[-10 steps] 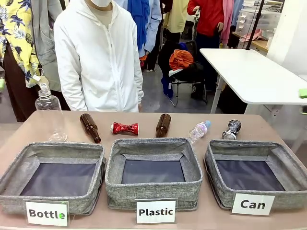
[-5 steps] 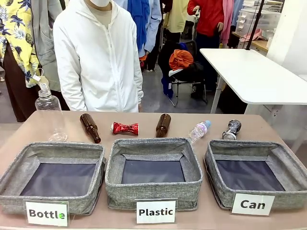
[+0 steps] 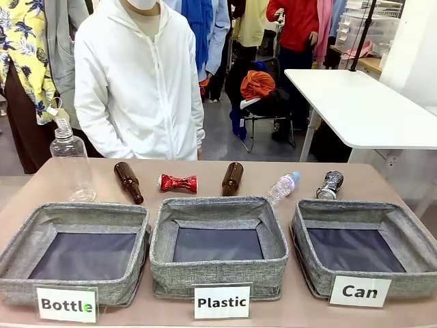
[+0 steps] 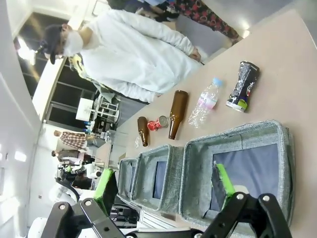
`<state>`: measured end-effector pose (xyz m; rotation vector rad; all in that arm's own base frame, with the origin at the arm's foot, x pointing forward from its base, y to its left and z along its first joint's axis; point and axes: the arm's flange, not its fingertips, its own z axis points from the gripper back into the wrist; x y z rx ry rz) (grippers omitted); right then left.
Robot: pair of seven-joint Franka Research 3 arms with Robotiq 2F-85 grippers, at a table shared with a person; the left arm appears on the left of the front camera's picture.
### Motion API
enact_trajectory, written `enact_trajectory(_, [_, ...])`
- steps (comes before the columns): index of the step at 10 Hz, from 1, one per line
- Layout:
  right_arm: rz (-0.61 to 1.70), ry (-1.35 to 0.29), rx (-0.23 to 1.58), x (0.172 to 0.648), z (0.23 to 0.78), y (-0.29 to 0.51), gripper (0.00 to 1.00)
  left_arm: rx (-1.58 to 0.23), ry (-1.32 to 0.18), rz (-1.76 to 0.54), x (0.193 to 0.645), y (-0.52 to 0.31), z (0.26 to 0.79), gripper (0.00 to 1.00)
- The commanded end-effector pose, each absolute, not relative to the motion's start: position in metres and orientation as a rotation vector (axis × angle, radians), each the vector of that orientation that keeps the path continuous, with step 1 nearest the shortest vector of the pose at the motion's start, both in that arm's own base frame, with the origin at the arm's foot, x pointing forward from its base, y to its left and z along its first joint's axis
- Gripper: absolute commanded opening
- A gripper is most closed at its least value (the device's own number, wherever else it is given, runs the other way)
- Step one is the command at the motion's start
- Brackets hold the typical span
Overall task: Sort the can waste into the basket.
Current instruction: Pick up the can waste from the table and place it in the right Fabric basket.
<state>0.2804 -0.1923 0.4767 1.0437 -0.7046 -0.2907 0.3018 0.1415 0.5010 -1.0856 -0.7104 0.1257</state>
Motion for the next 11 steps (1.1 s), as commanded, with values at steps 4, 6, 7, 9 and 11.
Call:
enact_trajectory(4, [-0.132, -0.72, 0.584, 0.305, 0.5, -0.137, 1.0, -1.093, -0.733, 0.104, 0.305, 0.143, 0.501, 1.0])
enact_trajectory(6, [-0.048, -0.648, 0.316, 0.345, 0.526, -0.076, 1.0, -1.093, -0.733, 0.104, 0.305, 0.143, 0.501, 1.0])
enact_trajectory(7, [-0.018, -0.594, 0.157, 0.366, 0.532, -0.039, 1.0, -1.093, -0.733, 0.104, 0.305, 0.143, 0.501, 1.0])
enact_trajectory(9, [0.022, -0.511, -0.046, 0.397, 0.525, 0.019, 1.0, -1.093, -0.733, 0.104, 0.305, 0.143, 0.501, 1.0])
enact_trajectory(11, [0.02, -0.519, -0.088, 0.408, 0.515, 0.038, 1.0, -1.093, -0.733, 0.104, 0.305, 0.143, 0.501, 1.0])
